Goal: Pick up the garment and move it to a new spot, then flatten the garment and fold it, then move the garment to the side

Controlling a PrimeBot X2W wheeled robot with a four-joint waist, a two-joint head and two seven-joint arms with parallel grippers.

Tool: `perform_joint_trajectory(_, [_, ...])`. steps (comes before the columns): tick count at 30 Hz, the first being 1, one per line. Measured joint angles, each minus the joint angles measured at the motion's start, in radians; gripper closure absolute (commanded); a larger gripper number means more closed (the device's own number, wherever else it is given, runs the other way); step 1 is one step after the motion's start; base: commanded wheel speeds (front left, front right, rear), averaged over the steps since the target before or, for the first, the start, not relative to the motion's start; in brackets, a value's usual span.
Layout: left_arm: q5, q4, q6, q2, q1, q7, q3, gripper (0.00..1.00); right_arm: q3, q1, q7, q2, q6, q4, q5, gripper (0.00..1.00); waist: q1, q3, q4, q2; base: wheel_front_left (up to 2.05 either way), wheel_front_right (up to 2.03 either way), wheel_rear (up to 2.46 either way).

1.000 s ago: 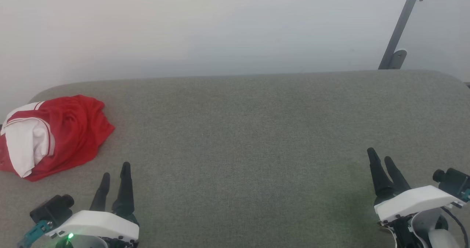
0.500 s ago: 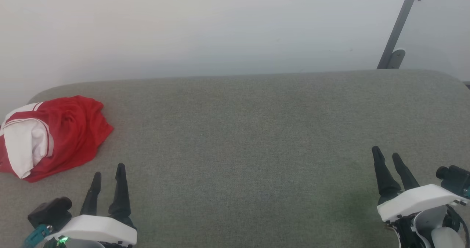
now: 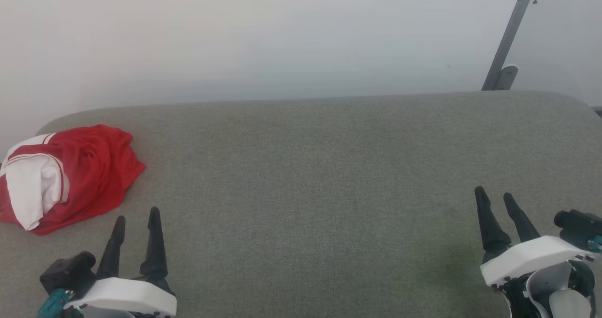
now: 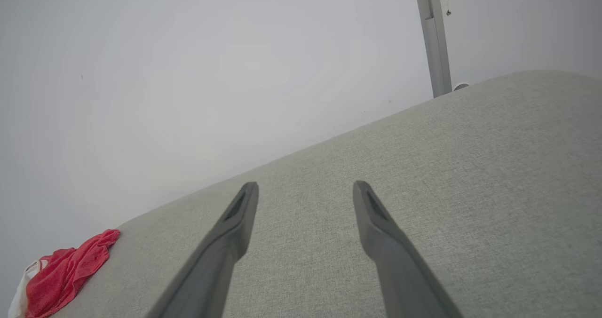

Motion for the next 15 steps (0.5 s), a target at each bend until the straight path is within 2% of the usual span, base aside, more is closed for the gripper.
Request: perform_joint_trajectory(15, [0.126, -0.016, -0.01, -0.006, 0.016, -0.033, 0.011, 0.0, 0.008, -0.002, -0.02, -0.006, 0.0, -0.007, -0.1, 0.0, 0.0, -0.01, -0.004, 0.0, 0.0, 0.0, 0.0])
